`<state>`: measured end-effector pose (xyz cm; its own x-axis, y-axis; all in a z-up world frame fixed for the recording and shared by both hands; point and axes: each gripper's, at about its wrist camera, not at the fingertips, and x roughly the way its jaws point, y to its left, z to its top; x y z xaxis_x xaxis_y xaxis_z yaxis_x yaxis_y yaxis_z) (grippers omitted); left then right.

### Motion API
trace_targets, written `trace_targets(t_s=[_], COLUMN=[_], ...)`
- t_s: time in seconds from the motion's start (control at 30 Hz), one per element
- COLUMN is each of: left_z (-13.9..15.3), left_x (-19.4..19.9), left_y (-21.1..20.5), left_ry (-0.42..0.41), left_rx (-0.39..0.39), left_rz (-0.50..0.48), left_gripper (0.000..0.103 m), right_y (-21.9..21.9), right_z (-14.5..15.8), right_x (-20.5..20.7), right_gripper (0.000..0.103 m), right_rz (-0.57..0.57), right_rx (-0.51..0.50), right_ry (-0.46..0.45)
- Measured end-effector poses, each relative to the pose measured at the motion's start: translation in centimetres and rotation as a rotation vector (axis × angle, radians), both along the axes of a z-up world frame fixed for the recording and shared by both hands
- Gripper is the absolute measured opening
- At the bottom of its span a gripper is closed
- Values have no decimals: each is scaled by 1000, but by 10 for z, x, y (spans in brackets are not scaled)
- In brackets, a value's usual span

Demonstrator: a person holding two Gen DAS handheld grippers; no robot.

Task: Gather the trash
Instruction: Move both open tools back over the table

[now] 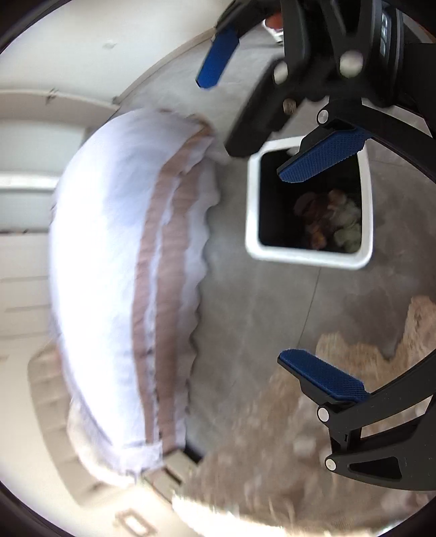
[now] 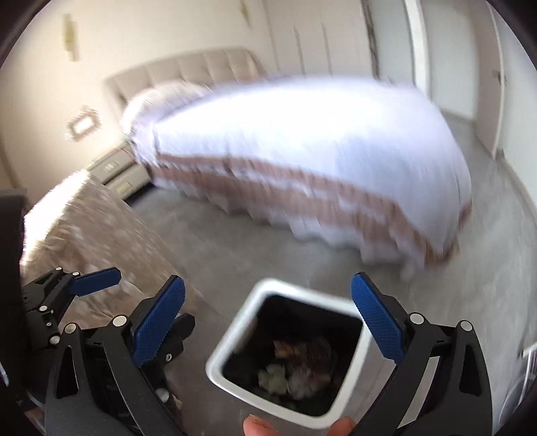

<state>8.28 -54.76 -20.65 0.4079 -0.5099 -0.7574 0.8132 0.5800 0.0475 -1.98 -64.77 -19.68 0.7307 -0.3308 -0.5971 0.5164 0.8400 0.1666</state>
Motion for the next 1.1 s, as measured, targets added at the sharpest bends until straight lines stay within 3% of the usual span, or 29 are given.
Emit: trace_targets(t_s=[0.17,0.27,0.5,0.83,0.93,1.1], left_z=[41,62,99,131,138,147], left_x=[5,7,11,17,20,26], left_y=[46,70,123,203,229,285], left_ry=[-77,-168,-251,-304,-327,-385], left_rx=[-78,-102,-148,-212,-227,-225], left_rz=[90,162,292,429,486,608], left_gripper=[98,98,98,98,98,98], right_y=[37,59,101,165,188,230], right_z=[40,57,91,123,127,141], right_x=[3,9,20,32,35,53], right_gripper=[99,99,99,99,99,99], right_rz=[67,90,141,266,251,319], right_rx=[-101,-156,-200,-257,-294,-381], right_ry=[-108,-148,-237,-343,-441,-408])
